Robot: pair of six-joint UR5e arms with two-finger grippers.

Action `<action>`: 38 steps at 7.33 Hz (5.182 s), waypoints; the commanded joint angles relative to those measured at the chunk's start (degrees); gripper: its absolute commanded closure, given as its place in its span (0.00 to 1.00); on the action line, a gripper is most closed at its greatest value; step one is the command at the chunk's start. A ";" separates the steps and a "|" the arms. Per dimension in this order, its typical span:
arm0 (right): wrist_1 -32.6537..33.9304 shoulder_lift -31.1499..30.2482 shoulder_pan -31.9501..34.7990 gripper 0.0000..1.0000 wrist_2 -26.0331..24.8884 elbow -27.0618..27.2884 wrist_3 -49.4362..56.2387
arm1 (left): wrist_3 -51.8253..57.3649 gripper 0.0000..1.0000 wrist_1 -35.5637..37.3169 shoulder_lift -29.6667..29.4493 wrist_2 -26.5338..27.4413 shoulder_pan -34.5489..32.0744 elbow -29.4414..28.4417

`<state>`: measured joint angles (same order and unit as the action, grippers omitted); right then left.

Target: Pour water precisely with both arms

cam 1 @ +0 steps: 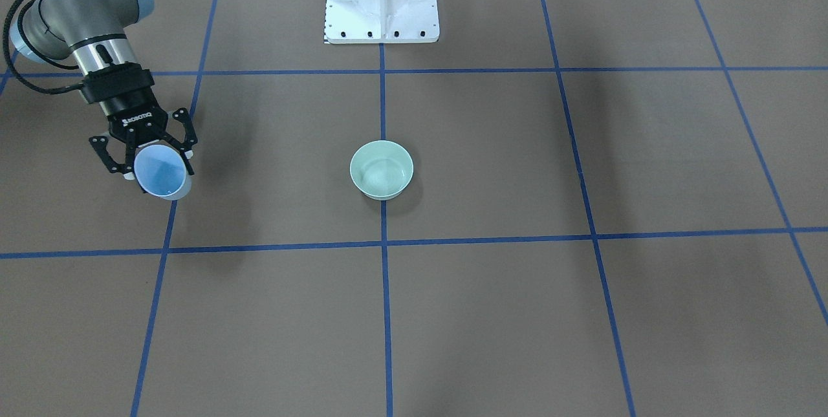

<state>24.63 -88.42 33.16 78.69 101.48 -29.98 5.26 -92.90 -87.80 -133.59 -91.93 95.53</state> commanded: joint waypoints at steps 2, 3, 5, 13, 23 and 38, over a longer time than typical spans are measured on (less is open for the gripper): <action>0.76 7.18 -0.28 1.00 14.78 -1.19 1.94 | -0.25 0.00 0.09 0.00 -0.53 0.00 0.00; 2.08 9.30 -0.72 1.00 18.21 -2.59 2.03 | -0.25 0.00 0.26 0.00 -0.53 0.00 0.00; 14.05 17.27 -1.86 1.00 19.30 -2.96 2.03 | -0.25 0.00 0.53 0.00 -0.45 0.00 -0.43; 57.15 32.96 -6.17 1.00 19.13 -0.25 2.03 | -0.34 0.00 0.70 0.79 -0.45 0.00 -1.05; 84.35 45.35 -7.93 1.00 20.70 -5.14 3.17 | -0.42 0.00 0.62 1.58 -0.45 -1.05 -0.96; 111.77 72.15 -7.49 1.00 22.38 -32.12 4.14 | -1.39 0.00 0.70 1.58 -0.36 -2.11 -0.96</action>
<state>134.71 -18.76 25.66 101.23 72.08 -25.90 3.86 -92.19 -86.30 -133.94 -94.04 94.53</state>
